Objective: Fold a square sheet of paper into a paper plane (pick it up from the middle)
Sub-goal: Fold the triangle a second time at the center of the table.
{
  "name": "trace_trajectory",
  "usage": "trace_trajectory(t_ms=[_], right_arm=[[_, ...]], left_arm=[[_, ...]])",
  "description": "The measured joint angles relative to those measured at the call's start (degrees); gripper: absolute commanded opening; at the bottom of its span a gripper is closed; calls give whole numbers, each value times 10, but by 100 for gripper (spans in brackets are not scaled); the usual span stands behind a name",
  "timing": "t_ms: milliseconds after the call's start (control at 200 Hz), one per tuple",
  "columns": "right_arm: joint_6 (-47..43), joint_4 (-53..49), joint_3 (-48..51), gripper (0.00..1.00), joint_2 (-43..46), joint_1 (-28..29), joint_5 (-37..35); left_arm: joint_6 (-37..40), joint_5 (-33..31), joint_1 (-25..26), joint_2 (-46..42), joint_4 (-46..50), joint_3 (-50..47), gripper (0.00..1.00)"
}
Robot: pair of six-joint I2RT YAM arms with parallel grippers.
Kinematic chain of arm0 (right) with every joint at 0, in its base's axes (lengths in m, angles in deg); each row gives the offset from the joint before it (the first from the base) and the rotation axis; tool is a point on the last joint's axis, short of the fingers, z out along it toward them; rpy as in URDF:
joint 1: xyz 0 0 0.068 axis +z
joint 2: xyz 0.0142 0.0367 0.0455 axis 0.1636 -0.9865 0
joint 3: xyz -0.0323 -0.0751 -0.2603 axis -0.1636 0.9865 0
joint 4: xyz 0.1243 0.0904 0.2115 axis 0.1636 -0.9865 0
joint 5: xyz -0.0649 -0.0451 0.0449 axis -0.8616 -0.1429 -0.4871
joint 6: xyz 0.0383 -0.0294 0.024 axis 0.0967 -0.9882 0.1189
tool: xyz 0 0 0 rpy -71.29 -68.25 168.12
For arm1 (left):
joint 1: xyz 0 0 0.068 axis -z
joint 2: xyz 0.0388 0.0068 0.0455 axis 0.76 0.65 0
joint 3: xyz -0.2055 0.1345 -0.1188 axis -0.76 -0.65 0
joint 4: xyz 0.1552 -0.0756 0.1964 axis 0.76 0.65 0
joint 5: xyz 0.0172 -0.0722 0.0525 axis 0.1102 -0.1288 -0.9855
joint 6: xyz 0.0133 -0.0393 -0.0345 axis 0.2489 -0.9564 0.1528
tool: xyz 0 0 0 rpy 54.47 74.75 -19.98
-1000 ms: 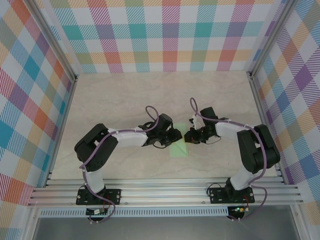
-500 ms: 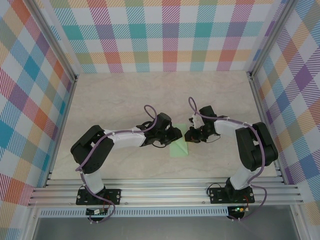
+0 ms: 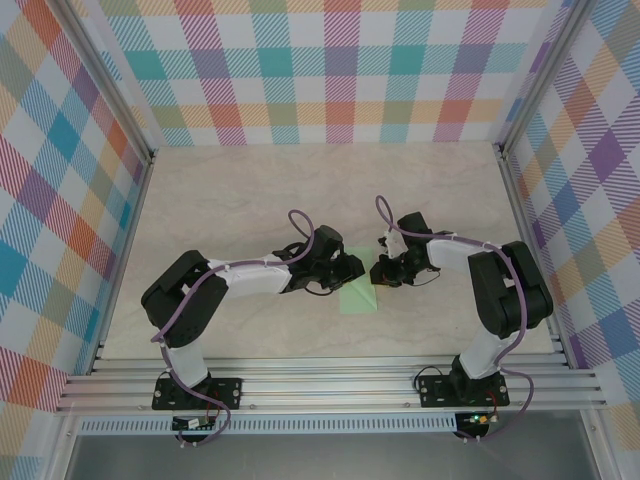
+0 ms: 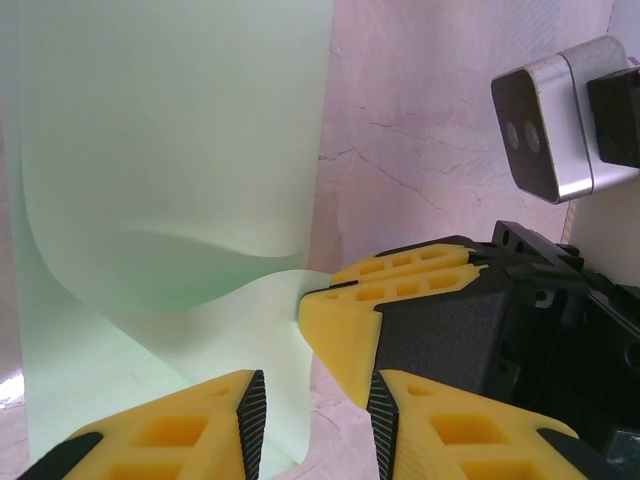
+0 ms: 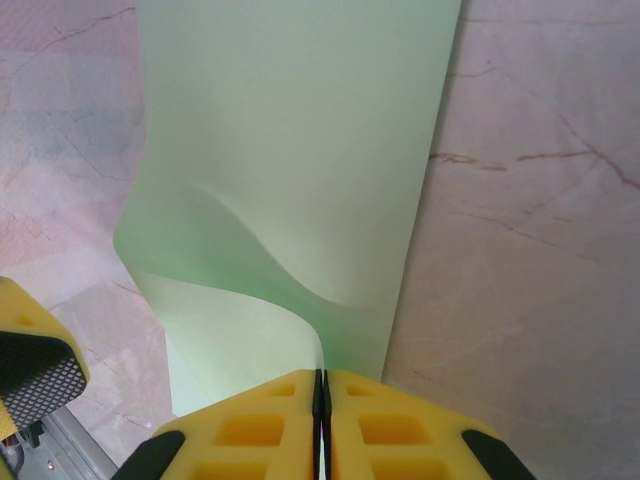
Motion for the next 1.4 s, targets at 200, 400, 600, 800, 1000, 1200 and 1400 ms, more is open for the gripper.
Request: trace_trajectory(t_ms=[200,400,600,800,1000,1200,1400], right_arm=[[0,1,0,12,0,0,0],[1,1,2,12,0,0,7],[6,3,13,12,0,0,9],[11,5,14,12,0,0,8],[13,6,14,12,0,0,8],[13,6,14,12,0,0,8],[13,10,14,12,0,0,9]], left_arm=[[0,0,0,0,0,0,35],[0,0,0,0,0,0,35],[2,1,0,1,0,0,35],[2,8,0,9,0,0,35],[2,10,2,11,3,1,35],[2,10,2,11,4,7,35],[4,10,2,11,5,8,35]])
